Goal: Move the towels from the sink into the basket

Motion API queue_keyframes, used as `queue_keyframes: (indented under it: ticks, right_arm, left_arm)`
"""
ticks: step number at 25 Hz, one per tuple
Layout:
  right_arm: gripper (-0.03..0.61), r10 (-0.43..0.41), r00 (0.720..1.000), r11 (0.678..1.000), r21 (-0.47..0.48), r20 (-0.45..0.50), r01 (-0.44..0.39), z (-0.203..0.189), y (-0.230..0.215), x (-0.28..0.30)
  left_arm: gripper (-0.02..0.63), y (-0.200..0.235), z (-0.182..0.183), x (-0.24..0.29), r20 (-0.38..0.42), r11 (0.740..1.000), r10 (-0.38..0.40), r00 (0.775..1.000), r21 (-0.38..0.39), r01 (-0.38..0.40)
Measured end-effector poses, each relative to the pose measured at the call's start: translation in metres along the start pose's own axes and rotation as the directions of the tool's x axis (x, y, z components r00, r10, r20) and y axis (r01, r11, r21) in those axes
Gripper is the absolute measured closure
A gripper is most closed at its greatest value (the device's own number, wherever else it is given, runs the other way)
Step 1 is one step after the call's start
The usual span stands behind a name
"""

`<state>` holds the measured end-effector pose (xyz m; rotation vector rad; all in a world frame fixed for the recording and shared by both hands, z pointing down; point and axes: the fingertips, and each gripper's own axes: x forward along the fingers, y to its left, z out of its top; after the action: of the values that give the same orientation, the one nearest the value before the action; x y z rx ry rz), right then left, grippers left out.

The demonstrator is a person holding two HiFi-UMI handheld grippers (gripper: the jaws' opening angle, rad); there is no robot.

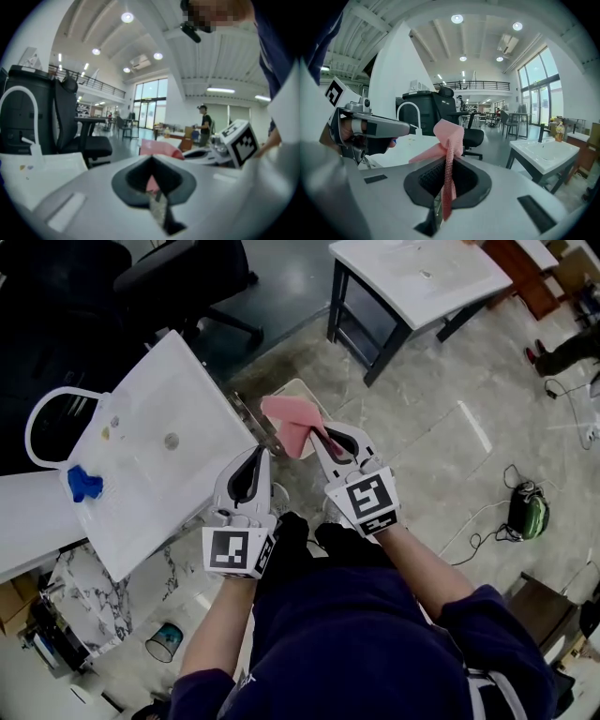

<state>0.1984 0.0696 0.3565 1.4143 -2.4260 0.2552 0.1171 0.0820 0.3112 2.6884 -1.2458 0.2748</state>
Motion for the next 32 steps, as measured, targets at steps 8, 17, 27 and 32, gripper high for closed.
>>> queue_keyframes:
  ticks: [8,17,27,32]
  right_arm:
    - [0.558,-0.060,0.997,0.998,0.024,-0.057,0.061,-0.025,-0.027,0.007]
    - [0.558,-0.131,0.985,0.990,0.037,-0.109,0.136,-0.043,-0.047,0.048]
    - [0.558,-0.155,0.978,0.984,0.061,-0.141,0.165,-0.074,-0.075,0.081]
    - [0.558,-0.101,0.982,0.992,0.059,-0.159,0.112,-0.098,-0.094,0.090]
  left_arm:
    - [0.612,-0.003,-0.021,0.037,-0.027,0.997,-0.074,0.997,-0.031,0.073]
    - [0.611,0.020,-0.038,0.082,-0.048,0.984,-0.175,0.983,-0.045,0.172]
    - [0.611,0.021,-0.052,0.125,-0.046,0.975,-0.208,0.977,-0.094,0.203]
    - [0.611,0.007,-0.070,0.150,-0.066,0.979,-0.171,0.983,-0.121,0.162]
